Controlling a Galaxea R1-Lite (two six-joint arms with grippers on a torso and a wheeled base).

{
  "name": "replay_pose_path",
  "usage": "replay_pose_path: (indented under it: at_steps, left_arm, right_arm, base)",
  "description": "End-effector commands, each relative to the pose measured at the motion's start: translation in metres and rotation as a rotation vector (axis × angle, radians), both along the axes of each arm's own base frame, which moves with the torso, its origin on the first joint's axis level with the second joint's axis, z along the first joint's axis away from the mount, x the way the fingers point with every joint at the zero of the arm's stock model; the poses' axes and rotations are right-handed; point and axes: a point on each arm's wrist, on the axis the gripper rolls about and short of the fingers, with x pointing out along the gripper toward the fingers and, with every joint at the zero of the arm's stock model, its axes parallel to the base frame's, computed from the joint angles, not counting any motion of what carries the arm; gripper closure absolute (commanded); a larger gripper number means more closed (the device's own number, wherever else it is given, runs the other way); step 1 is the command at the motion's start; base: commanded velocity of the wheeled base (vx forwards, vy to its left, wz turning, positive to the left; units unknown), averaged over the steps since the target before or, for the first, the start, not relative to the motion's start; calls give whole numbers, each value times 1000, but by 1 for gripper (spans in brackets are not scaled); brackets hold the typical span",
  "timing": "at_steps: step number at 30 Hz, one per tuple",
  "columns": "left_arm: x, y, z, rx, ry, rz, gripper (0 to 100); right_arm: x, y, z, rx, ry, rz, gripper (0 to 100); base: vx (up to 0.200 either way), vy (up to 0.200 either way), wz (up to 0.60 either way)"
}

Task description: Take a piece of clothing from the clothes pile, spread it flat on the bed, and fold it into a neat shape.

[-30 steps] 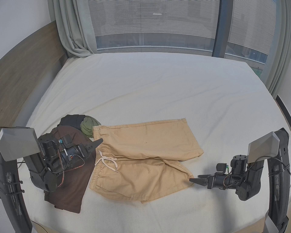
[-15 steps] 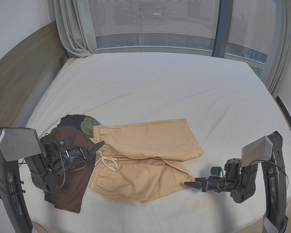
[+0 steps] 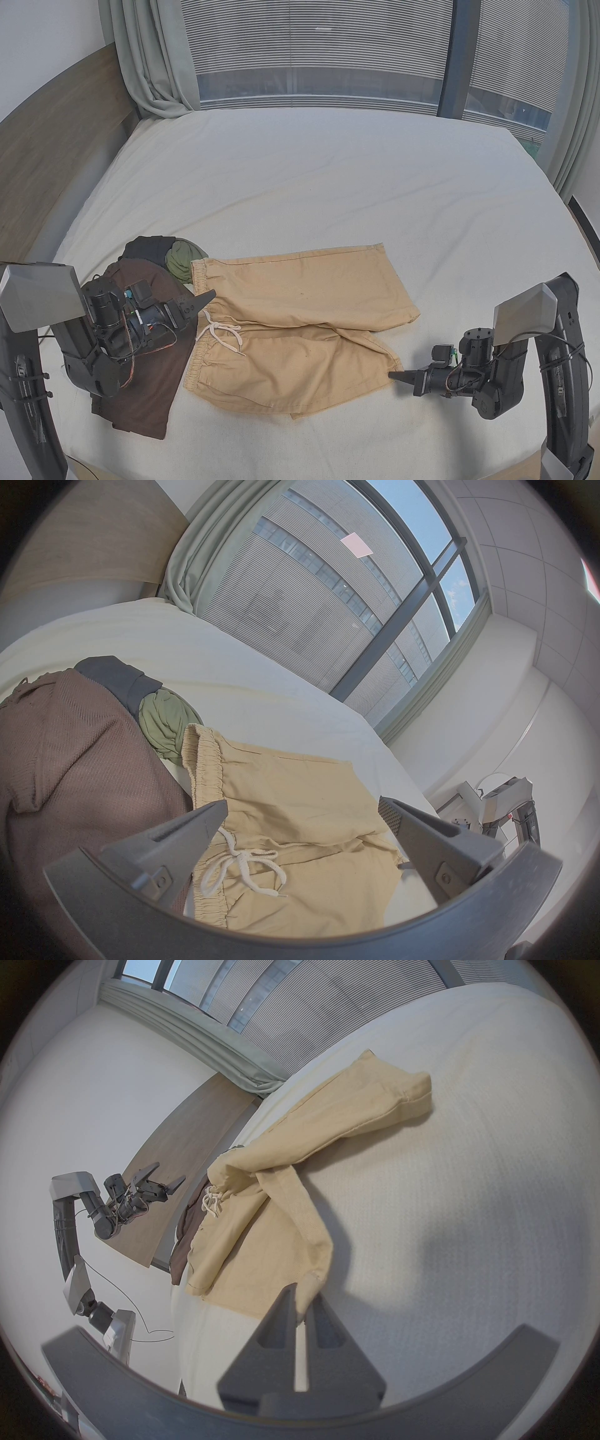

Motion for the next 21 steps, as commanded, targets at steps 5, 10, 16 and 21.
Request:
replay_pose_path:
  at_steps: [5,10,16,21]
  left_arm:
    - [1,0,-2,0,4,0,0]
    - [0,0,-2,0,5,-2,0]
    - [0,-1,-2,0,7,-3,0]
    - [0,-3,-3,0,8,-9,0]
  right_arm:
    - [16,-25,19,18,-76,-87,100]
    - [24,-34,25,28,-99,-123,100]
    - [38,-50,29,34,-146,-173,100]
    - [51,-51,30,25,-188,-229,100]
  base:
    - [0,0,0]
    - [0,0,0]
    - [0,0,0]
    - [0,0,0]
